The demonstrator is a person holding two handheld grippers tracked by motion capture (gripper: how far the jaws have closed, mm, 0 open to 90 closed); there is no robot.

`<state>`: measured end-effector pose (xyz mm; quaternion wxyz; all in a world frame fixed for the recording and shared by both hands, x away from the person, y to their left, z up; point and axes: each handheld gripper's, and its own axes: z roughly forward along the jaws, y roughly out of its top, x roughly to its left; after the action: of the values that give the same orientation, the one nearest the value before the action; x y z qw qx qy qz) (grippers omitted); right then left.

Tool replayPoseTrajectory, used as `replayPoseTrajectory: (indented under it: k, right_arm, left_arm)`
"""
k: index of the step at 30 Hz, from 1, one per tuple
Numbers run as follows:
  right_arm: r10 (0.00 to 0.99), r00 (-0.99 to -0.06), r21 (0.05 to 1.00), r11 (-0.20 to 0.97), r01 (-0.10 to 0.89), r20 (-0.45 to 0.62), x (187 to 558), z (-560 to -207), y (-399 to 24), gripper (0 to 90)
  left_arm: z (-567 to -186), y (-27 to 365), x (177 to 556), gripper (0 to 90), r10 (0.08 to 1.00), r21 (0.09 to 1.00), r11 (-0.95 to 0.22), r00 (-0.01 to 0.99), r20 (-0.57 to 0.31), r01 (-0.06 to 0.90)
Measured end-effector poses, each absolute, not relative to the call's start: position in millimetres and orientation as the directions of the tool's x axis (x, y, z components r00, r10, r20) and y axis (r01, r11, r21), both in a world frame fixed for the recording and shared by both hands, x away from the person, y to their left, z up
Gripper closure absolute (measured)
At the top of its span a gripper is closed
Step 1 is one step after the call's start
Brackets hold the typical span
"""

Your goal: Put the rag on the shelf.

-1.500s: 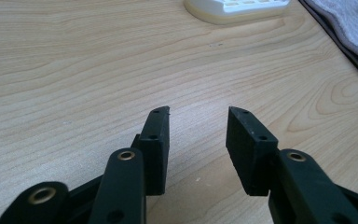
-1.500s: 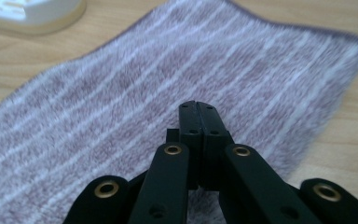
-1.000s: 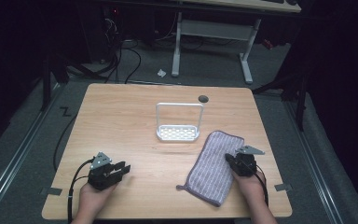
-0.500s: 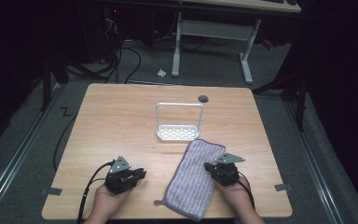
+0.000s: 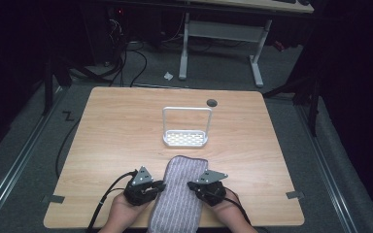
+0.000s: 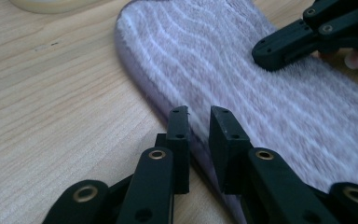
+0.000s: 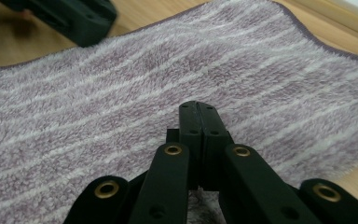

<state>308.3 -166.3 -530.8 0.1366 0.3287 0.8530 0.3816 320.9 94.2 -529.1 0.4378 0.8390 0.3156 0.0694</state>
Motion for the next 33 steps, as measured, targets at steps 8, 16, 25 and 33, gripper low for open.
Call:
replayPoseTrajectory:
  k: [8,16,25,33]
  right_arm:
    - [0.642,-0.766,0.740,0.513,0.435,0.005,305.4,-530.1,-159.4,90.0]
    - [0.709,-0.705,0.737,0.489,0.466,-0.025,305.0,-528.9,-187.7,87.7]
    - [0.707,-0.706,0.734,0.498,0.461,-0.036,300.2,-528.7,-198.4,85.9]
    - [0.701,-0.712,0.742,0.494,0.454,-0.031,306.8,-530.5,-194.1,85.5]
  left_arm:
    - [-530.9,87.9,313.7,79.9,0.565,0.761,-0.467,0.814,-0.134,0.450]
    - [-528.2,78.9,289.8,79.3,0.477,0.738,-0.534,0.868,-0.139,0.412]
    - [-522.7,84.9,297.0,68.0,0.506,0.762,-0.480,0.847,-0.165,0.435]
    - [-524.8,79.6,345.4,45.1,0.698,0.795,-0.320,0.695,-0.170,0.516]
